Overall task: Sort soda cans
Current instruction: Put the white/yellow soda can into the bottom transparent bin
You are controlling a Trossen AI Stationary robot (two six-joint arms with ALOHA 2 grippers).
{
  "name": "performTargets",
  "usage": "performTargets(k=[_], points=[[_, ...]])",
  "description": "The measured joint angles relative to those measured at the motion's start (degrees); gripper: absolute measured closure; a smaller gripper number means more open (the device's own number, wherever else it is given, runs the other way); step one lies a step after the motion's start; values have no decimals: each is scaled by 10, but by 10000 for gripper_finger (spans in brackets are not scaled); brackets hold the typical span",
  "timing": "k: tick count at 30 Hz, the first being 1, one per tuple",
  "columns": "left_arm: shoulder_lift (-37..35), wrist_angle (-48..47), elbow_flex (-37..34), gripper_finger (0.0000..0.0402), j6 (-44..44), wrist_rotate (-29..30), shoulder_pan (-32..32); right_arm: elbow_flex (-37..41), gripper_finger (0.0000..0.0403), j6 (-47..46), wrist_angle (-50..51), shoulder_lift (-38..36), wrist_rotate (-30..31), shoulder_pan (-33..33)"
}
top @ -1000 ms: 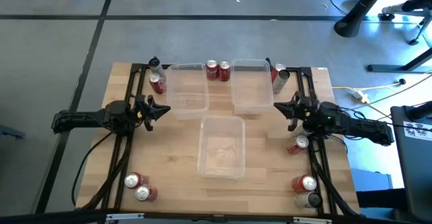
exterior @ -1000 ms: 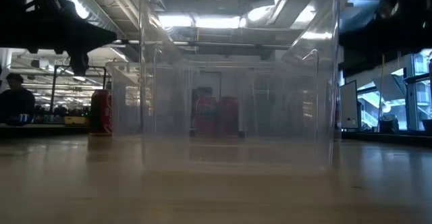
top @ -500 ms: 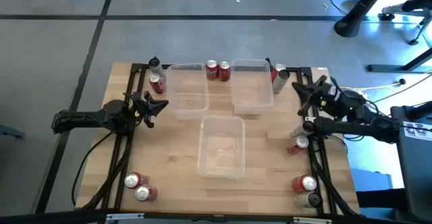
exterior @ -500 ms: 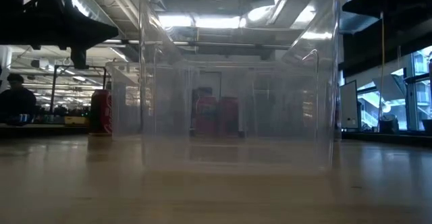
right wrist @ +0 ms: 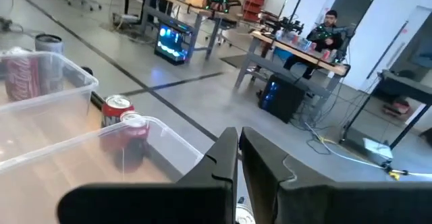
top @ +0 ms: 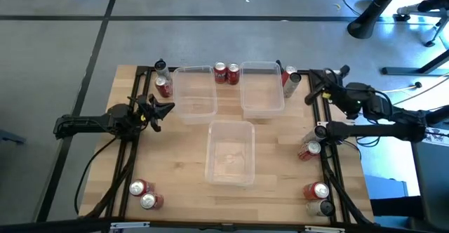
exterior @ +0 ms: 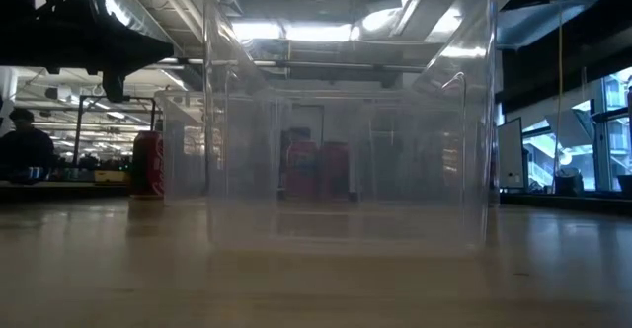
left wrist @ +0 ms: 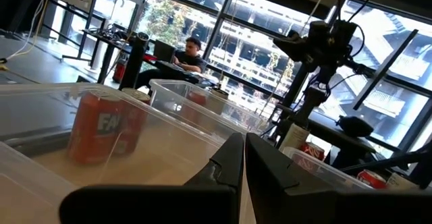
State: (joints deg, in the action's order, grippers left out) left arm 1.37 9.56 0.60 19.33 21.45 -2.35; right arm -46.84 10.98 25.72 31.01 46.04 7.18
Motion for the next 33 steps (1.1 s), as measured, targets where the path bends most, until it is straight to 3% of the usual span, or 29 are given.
performTargets(k=[8,25,29,33], points=[[0,0,0,391,1,1,0,-56,379,0,31,102,-11,60],[0,-1,0,391,2,1,0,-222,378,-37,286,339,-241,304],[0,-1,0,391,10,1,0,-229,351,-39,317,371,-251,335],[0,-6,0,391,25,1,0,-229,287,-36,337,390,-257,351]])
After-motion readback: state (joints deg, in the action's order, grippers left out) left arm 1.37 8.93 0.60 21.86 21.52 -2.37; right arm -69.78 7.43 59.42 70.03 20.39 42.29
